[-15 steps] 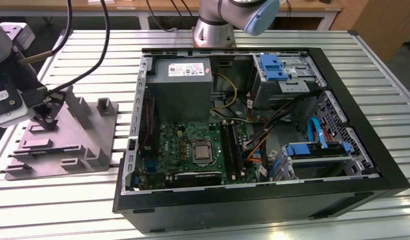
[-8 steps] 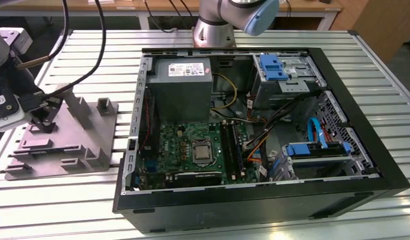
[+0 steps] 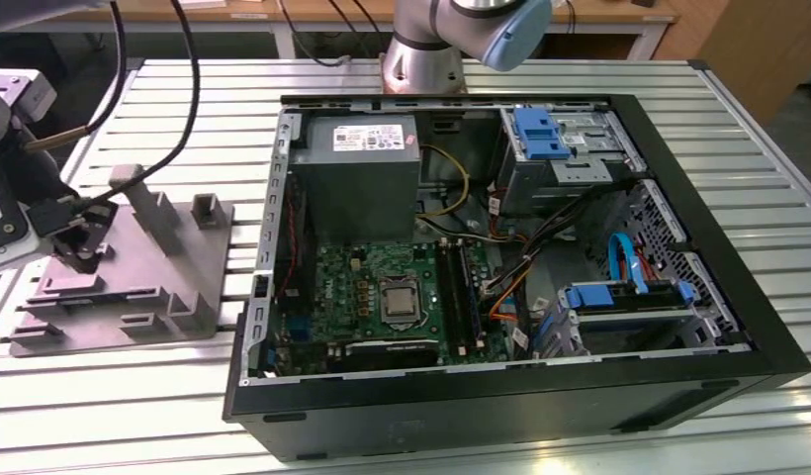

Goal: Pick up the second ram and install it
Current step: 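Reach for the second ram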

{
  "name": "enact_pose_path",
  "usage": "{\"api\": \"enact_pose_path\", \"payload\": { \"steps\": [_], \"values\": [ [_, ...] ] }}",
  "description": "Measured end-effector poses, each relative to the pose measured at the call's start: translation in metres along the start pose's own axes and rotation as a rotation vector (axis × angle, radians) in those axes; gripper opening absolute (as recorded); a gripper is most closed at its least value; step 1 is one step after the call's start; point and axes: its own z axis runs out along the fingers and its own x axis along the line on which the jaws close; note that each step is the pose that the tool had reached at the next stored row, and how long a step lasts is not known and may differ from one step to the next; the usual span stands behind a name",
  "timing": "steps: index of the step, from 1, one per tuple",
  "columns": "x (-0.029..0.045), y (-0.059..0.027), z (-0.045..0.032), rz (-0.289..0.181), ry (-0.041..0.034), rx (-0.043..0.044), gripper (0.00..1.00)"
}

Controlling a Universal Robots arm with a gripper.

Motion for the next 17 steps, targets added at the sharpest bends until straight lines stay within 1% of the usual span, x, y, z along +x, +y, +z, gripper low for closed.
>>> {"api": "enact_pose_path", "payload": {
  "steps": [12, 15, 17],
  "values": [
    [0.0051, -0.0079, 0.0215, 0.0, 0.0007, 0.0009, 0.1],
    [0.0052, -0.0091, 0.0262, 0.0, 0.0009, 0.0014, 0.1],
    [0.0053, -0.0094, 0.0278, 0.0, 0.001, 0.0015, 0.1]
  ]
}}
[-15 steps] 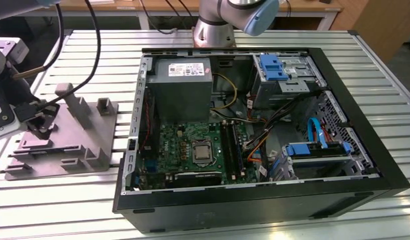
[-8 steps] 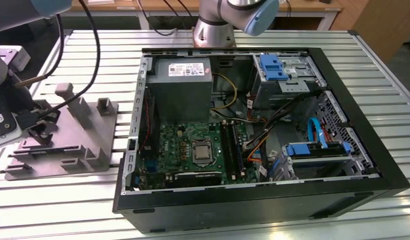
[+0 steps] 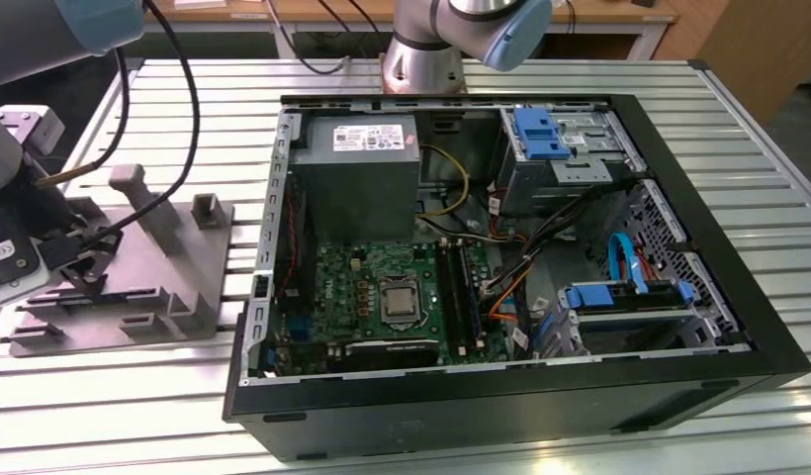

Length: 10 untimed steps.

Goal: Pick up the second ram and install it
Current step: 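Reach for the second ram, then pick up the second ram and move it above second insertion slot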

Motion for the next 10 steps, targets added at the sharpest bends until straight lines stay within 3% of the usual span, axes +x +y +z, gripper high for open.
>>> {"api": "enact_pose_path", "payload": {
  "steps": [10],
  "values": [
    [-0.0001, 0.0, 0.0004, 0.0, 0.0, 0.0, 0.1]
  ]
}}
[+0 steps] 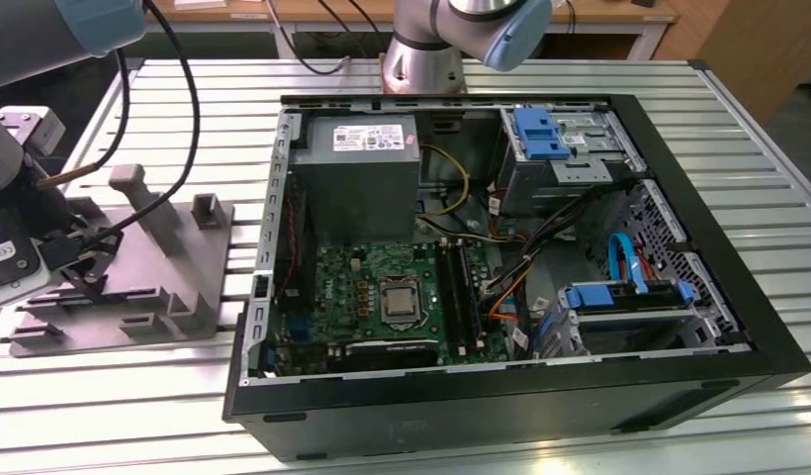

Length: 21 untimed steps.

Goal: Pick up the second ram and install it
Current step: 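Pick up the second ram and move it above second insertion slot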

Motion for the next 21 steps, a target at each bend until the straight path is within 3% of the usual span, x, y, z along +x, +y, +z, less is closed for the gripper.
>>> {"api": "enact_pose_path", "payload": {
  "steps": [8, 21],
  "values": [
    [0.0, 0.0, 0.0001, -0.015, 0.0005, 0.0003, 0.1],
    [0.0, 0.0, 0.0002, -0.244, 0.0084, 0.0043, 0.1]
  ]
}}
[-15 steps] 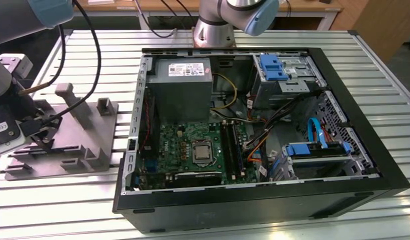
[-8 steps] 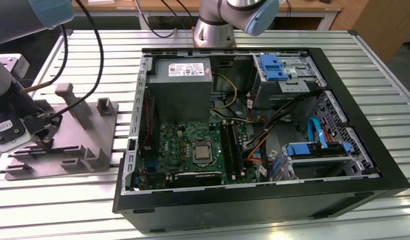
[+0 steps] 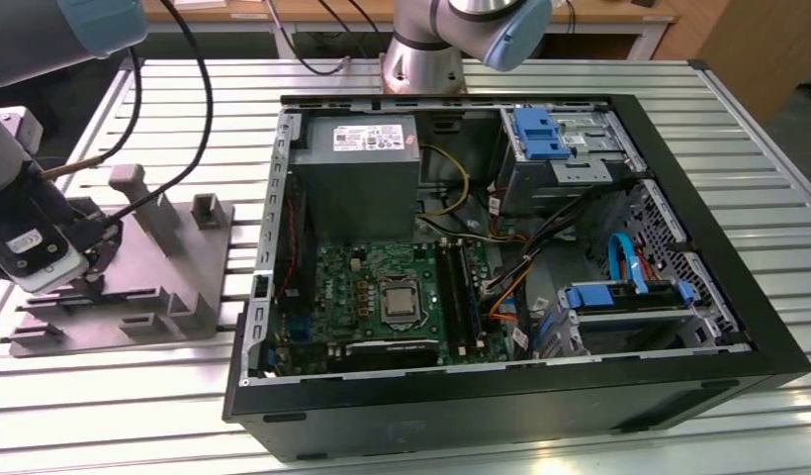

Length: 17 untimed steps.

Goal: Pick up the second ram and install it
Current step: 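Pick up the second ram and move it above second insertion slot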

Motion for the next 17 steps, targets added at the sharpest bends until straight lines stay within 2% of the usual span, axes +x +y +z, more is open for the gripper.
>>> {"api": "enact_pose_path", "payload": {
  "steps": [17],
  "values": [
    [0.0, 0.0, 0.0002, -0.295, 0.0102, 0.0052, 0.1]
  ]
}}
